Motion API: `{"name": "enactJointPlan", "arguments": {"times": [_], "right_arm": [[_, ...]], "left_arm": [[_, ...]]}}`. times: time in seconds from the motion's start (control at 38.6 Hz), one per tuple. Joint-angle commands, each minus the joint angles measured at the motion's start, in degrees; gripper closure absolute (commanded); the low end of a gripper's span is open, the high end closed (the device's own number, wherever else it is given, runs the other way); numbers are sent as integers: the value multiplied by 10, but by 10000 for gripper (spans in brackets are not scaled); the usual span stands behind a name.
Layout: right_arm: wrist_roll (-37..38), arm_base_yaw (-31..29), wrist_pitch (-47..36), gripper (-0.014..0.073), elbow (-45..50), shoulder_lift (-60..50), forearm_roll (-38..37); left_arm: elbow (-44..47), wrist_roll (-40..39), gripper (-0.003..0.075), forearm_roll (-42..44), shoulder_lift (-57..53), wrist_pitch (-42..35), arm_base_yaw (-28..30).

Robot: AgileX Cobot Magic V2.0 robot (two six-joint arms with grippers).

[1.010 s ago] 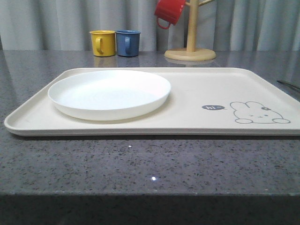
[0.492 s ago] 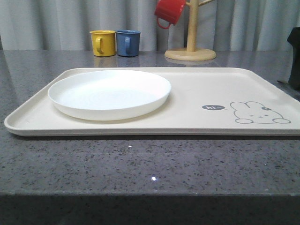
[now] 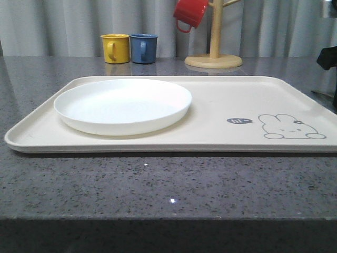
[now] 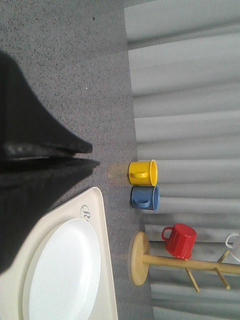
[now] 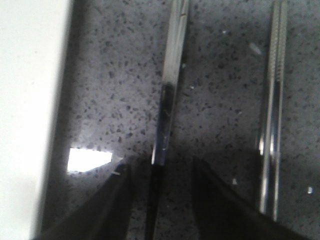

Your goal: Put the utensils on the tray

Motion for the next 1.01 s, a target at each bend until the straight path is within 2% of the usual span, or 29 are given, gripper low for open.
{"name": "enactJointPlan", "arguments": {"times": [0.0, 0.18, 0.28, 0.54, 0.8, 0.98], "right_arm": [[-3, -2, -9, 380, -16, -12, 5], [-3, -2, -5, 584, -16, -12, 5], [-3, -2, -5, 668, -16, -13, 5], [-3, -2, 7, 662, -17, -62, 5], [29, 4, 99, 652, -72, -122, 5], [62, 68, 138, 652, -125, -128, 4]], "left_arm": [[-15, -6, 738, -6, -8, -46, 1], [-15, -6, 738, -6, -8, -46, 1], [-15, -6, 738, -6, -8, -46, 1], [-15, -6, 738, -6, -8, -46, 1], [-15, -6, 738, -6, -8, -46, 1], [-15, -6, 738, -6, -8, -46, 1]]}}
